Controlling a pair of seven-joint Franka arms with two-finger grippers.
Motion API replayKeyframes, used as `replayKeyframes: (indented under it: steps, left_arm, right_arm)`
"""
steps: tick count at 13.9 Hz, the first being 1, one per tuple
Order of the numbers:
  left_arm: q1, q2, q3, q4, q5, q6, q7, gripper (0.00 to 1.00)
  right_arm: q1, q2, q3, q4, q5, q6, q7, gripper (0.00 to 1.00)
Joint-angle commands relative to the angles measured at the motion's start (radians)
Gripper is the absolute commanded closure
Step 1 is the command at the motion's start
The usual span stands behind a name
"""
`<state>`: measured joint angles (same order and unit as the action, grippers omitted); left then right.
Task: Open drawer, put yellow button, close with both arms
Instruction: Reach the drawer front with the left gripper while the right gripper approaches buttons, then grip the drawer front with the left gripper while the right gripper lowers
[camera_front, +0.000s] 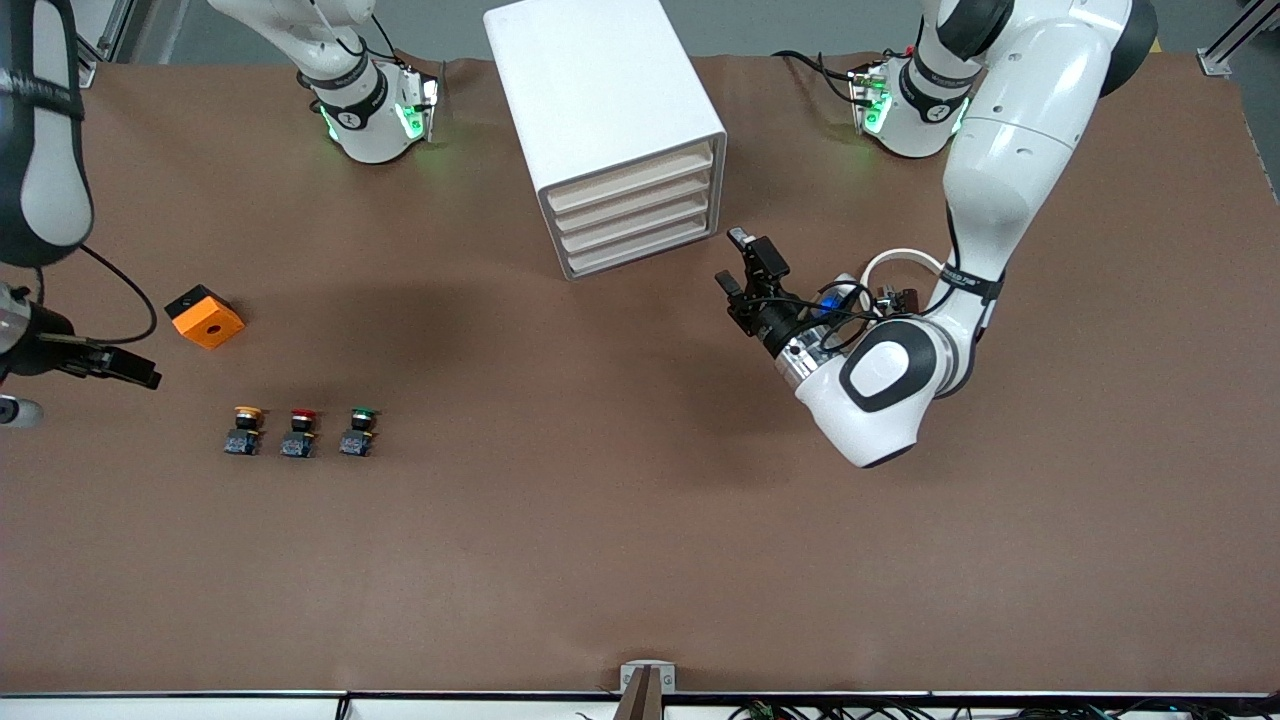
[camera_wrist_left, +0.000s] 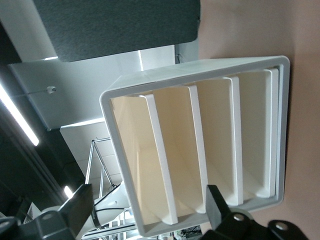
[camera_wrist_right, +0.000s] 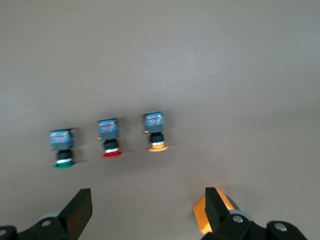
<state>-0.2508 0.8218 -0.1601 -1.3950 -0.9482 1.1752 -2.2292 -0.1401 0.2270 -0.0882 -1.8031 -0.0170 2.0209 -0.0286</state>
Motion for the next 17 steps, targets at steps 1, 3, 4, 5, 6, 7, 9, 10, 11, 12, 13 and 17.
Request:
replayKeyframes:
  steps: [1, 3, 4, 5, 6, 7, 9, 10, 11, 12, 13, 17]
  left_arm:
    - [-0.015, 0.026, 0.001, 0.021, -0.041, -0.02, -0.059, 0.24]
    - [-0.034, 0.028, 0.001, 0.019, -0.044, -0.02, -0.061, 0.28]
    - [-0.041, 0.028, -0.001, 0.014, -0.044, -0.02, -0.063, 0.35]
    - [-0.057, 0.026, -0.001, 0.01, -0.046, -0.02, -0.064, 0.41]
    - [-0.07, 0.026, 0.001, 0.008, -0.046, -0.022, -0.067, 0.43]
    - [-0.085, 0.026, 0.001, 0.004, -0.046, -0.022, -0.067, 0.44]
    - [-0.113, 0.022, 0.001, -0.027, -0.044, -0.023, -0.067, 0.45]
    - [-0.128, 0.019, 0.001, -0.041, -0.044, -0.029, -0.069, 0.47]
    - [-0.137, 0.019, 0.001, -0.05, -0.044, -0.037, -0.069, 0.47]
    - [-0.145, 0.019, 0.001, -0.061, -0.044, -0.046, -0.07, 0.47]
    - [-0.151, 0.019, 0.001, -0.071, -0.044, -0.048, -0.07, 0.47]
    - [-0.163, 0.014, -0.001, -0.107, -0.044, -0.086, -0.072, 0.54]
  right_arm:
    - [-0.007, 0.053, 0.011, -0.018, -0.017, 0.077, 0.004, 0.0]
    - [-0.01, 0.113, 0.011, -0.016, -0.017, 0.128, 0.003, 0.0]
    - [-0.01, 0.136, 0.011, -0.019, -0.017, 0.163, 0.003, 0.0]
    - [-0.009, 0.158, 0.013, -0.021, -0.017, 0.183, 0.003, 0.0]
    - [-0.01, 0.178, 0.013, -0.022, -0.017, 0.205, 0.004, 0.0]
    - [-0.007, 0.198, 0.013, -0.024, -0.017, 0.234, 0.004, 0.0]
    - [-0.007, 0.235, 0.013, -0.025, -0.015, 0.278, 0.012, 0.0]
    - [-0.009, 0.248, 0.013, -0.025, -0.015, 0.298, 0.013, 0.0]
    - [-0.013, 0.259, 0.013, -0.035, -0.014, 0.314, 0.016, 0.0]
    - [-0.012, 0.267, 0.013, -0.05, -0.012, 0.346, 0.019, 0.0]
    - [-0.013, 0.275, 0.013, -0.071, -0.008, 0.392, 0.019, 0.0]
    - [-0.024, 0.322, 0.015, -0.128, -0.006, 0.533, 0.018, 0.0]
